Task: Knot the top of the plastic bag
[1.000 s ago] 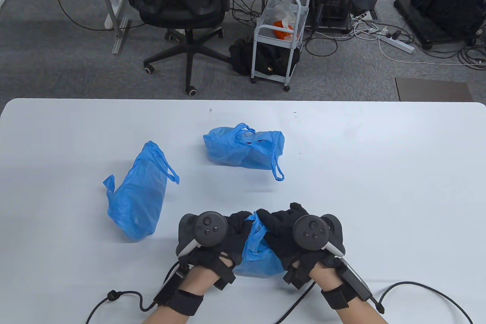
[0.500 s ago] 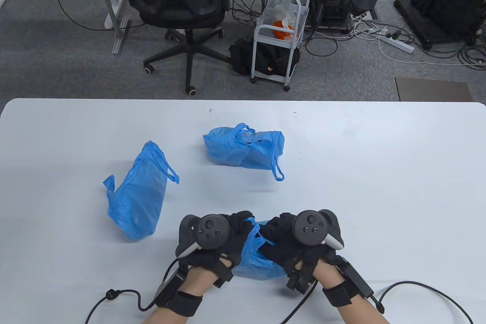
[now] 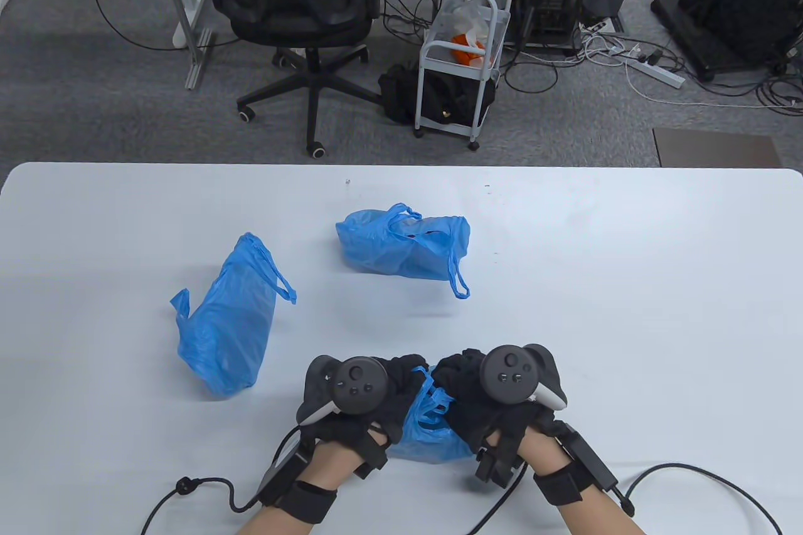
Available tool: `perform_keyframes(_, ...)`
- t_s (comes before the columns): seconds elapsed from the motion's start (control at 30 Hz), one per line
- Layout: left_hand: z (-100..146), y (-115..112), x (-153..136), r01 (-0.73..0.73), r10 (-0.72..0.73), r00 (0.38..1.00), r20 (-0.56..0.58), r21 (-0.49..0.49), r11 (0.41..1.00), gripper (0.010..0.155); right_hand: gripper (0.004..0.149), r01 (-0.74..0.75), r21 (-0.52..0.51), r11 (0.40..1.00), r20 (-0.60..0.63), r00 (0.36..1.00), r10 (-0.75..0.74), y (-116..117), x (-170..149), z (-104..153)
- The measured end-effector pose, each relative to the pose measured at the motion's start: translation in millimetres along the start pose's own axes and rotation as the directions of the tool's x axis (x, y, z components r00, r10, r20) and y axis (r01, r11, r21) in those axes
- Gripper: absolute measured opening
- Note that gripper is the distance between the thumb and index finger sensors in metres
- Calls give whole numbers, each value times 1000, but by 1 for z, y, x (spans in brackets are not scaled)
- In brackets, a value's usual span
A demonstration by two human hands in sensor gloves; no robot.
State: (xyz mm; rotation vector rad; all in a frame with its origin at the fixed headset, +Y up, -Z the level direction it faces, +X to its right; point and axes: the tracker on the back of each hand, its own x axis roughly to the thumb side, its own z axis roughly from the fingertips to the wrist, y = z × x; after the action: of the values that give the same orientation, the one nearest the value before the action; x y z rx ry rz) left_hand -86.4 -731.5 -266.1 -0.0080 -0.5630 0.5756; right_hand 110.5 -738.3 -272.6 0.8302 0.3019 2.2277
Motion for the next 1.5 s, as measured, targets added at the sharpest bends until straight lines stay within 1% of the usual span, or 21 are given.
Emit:
perform_keyframes(0.17, 0, -2, 4, 9, -9, 1000, 14, -10, 1000, 41, 23, 19, 46, 999, 15, 1000, -20, 0, -1, -1)
perform_keyframes(0.27, 0, -2, 5, 6, -6, 1000, 19, -9, 1000, 41, 23, 36, 72, 997, 26, 999, -38, -2, 0, 0)
perform_keyframes(0.37, 0, -1, 4, 5, -5, 1000, 18, -4, 1000, 41, 26, 79, 84, 993, 64, 994, -84, -5, -1, 1)
perform_keyframes(0.47, 1, 0, 4, 2, -2, 1000, 18, -2, 1000, 41, 32, 125, 144, 982, 70, 988, -136, -5, -4, 2)
perform_keyframes(0.53, 1, 0, 4, 1, -1, 1000, 18, -2, 1000, 41, 36, 161, 192, 968, 47, 984, -173, -4, -7, 3)
perform_keyframes(0.63, 1, -1, 4, 0, 0, 1000, 19, -6, 1000, 41, 52, 220, 231, 948, 33, 972, -233, -1, -10, 2)
perform_keyframes(0.67, 1, -1, 5, 1, -1, 1000, 19, -7, 1000, 41, 51, 217, 232, 948, 31, 973, -230, 0, -10, 2)
perform_keyframes(0.7, 1, -1, 5, 1, -1, 1000, 20, -8, 1000, 41, 49, 175, 213, 961, 34, 982, -186, 0, -9, 1)
perform_keyframes(0.77, 1, -1, 5, -2, 3, 1000, 21, -10, 1000, 41, 40, 124, 192, 973, 69, 988, -139, 1, -6, 0)
perform_keyframes(0.83, 1, -2, 5, -6, 6, 1000, 23, -12, 1000, 41, 31, 108, 189, 976, 75, 989, -124, 2, -1, 0)
perform_keyframes(0.87, 1, -2, 6, -8, 8, 1000, 26, -13, 1000, 41, 27, 96, 150, 984, 97, 989, -112, 2, 1, -1)
perform_keyframes(0.9, 1, -2, 7, -8, 9, 1000, 28, -13, 1000, 41, 25, 89, 133, 987, 105, 989, -103, 2, 1, -1)
perform_keyframes(1.0, 1, -2, 8, -5, 6, 999, 31, -12, 1000, 41, 24, 91, 113, 989, 115, 988, -104, 2, 0, -1)
perform_keyframes(1.1, 2, -1, 7, -18, 18, 999, 31, -10, 1000, 41, 25, 130, 76, 989, 132, 982, -139, -1, -3, 0)
perform_keyframes(1.2, 3, 0, 7, -24, 25, 999, 34, -8, 1000, 41, 30, 177, 106, 978, 144, 971, -192, -2, -8, 1)
perform_keyframes(1.27, 4, 1, 6, -21, 21, 999, 37, -10, 1000, 41, 33, 228, 125, 965, 114, 963, -243, -2, -14, 1)
perform_keyframes(1.33, 7, 2, 5, -19, 19, 999, 41, -10, 1000, 41, 32, 272, 132, 953, 105, 952, -286, -3, -18, 1)
perform_keyframes(1.5, 7, 4, 3, -28, 28, 999, 39, -11, 1000, 42, 27, 312, 112, 944, 125, 938, -324, -3, -19, 1)
